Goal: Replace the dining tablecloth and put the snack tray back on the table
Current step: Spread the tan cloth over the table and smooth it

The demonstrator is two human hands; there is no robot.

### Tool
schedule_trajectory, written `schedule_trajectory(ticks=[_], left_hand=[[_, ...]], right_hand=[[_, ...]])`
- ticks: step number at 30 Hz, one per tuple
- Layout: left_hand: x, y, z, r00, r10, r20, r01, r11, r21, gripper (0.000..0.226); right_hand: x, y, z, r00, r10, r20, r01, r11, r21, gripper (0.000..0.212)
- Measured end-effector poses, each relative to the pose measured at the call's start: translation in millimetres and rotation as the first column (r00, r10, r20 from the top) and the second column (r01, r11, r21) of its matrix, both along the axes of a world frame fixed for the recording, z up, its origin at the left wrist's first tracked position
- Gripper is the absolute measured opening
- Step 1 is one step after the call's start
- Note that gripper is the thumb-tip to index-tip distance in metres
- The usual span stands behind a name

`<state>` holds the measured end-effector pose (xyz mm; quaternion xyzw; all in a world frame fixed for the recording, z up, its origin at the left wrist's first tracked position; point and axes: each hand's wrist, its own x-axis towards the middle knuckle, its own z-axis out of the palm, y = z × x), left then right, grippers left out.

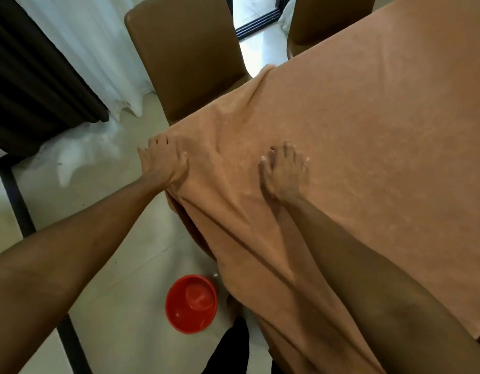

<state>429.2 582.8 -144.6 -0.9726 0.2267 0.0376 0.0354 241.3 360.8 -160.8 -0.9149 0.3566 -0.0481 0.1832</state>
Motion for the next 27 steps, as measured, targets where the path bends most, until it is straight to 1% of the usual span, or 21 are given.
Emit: schedule_trajectory(ticks=[2,3,4,6,8,10,13,16,19,22,25,27], left_hand=[[5,-7,-6,0.995,-0.101,0.008,0.102,0.987,-0.126,0.05],[7,-10,-9,0.989,-0.146,-0.036,0.138,0.973,-0.183,0.051],[9,-14,-14,0.979,-0.177,-0.102,0.154,0.966,-0.206,0.055],[15,-19,-26,0.962,-0.155,-0.226,0.12,0.98,-0.16,0.067],[21,-17,-38,0.961,-0.09,-0.263,0.066,0.993,-0.096,0.075],[25,-13,-45,0.964,-0.055,-0.261,0.039,0.997,-0.067,0.08],[26,-11,-49,0.967,-0.05,-0.249,0.03,0.996,-0.084,0.081],[32,-11,-53,0.975,-0.036,-0.219,0.017,0.996,-0.088,0.08],[49,-11,-55,0.977,-0.031,-0.209,0.009,0.994,-0.106,0.081],[73,-8,-60,0.978,-0.014,-0.207,-0.015,0.99,-0.137,0.083],[96,-5,-63,0.974,0.016,-0.224,-0.053,0.986,-0.157,0.082],[104,-7,-61,0.973,0.035,-0.229,-0.071,0.986,-0.15,0.077]], right_hand=[[12,11,0,0.994,0.109,-0.006,-0.109,0.994,0.027,0.052],[19,15,-1,0.988,0.155,-0.012,-0.155,0.987,0.041,0.053],[28,19,-2,0.98,0.197,-0.021,-0.196,0.979,0.056,0.054],[45,24,-5,0.963,0.264,-0.052,-0.258,0.961,0.1,0.059],[64,28,-9,0.947,0.309,-0.091,-0.296,0.946,0.13,0.063],[78,34,-14,0.938,0.322,-0.126,-0.306,0.943,0.128,0.065],[86,42,-19,0.944,0.29,-0.157,-0.281,0.957,0.077,0.067],[94,44,-24,0.949,0.272,-0.159,-0.27,0.962,0.031,0.071],[110,41,-24,0.942,0.293,-0.166,-0.295,0.955,0.017,0.072],[132,38,-21,0.929,0.332,-0.164,-0.334,0.942,0.022,0.074],[154,40,-19,0.922,0.351,-0.162,-0.345,0.936,0.064,0.077],[161,38,-14,0.921,0.37,-0.119,-0.357,0.927,0.117,0.076]])
